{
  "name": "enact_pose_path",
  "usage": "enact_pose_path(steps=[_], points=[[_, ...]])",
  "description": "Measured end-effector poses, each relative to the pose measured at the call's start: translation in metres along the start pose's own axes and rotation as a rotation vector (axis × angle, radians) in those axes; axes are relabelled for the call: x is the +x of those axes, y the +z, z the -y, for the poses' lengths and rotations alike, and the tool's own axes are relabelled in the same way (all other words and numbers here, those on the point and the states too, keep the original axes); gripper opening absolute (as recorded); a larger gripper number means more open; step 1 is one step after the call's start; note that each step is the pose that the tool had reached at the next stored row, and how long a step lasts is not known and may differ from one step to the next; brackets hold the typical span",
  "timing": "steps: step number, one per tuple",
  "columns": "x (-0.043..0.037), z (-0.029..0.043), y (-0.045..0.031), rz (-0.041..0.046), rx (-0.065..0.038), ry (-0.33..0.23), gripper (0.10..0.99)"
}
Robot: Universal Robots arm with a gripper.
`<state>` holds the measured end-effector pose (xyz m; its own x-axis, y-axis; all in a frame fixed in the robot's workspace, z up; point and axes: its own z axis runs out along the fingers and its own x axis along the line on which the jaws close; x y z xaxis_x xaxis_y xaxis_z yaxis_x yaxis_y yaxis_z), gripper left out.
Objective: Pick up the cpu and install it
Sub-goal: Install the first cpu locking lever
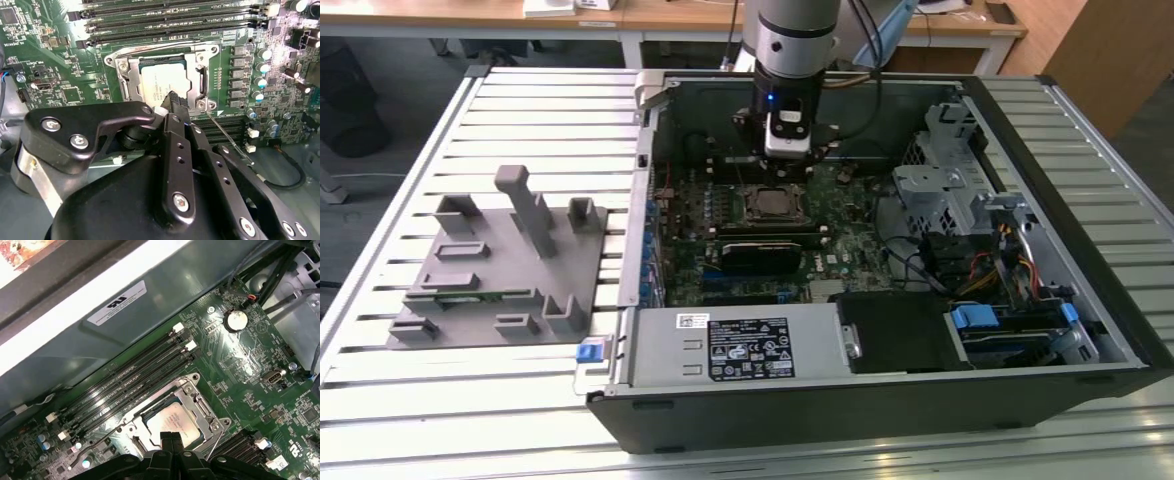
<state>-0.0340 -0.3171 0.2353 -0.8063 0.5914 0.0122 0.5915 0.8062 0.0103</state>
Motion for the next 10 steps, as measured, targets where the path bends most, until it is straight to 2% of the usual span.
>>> enact_pose_path(steps=[5, 10], points=[[0.0000, 0.0000, -0.0002, -0.0003, 0.000, -0.019, 0.106], [0.0000, 0.0000, -0.0022, -0.0007, 0.001, -0.068, 0.106]])
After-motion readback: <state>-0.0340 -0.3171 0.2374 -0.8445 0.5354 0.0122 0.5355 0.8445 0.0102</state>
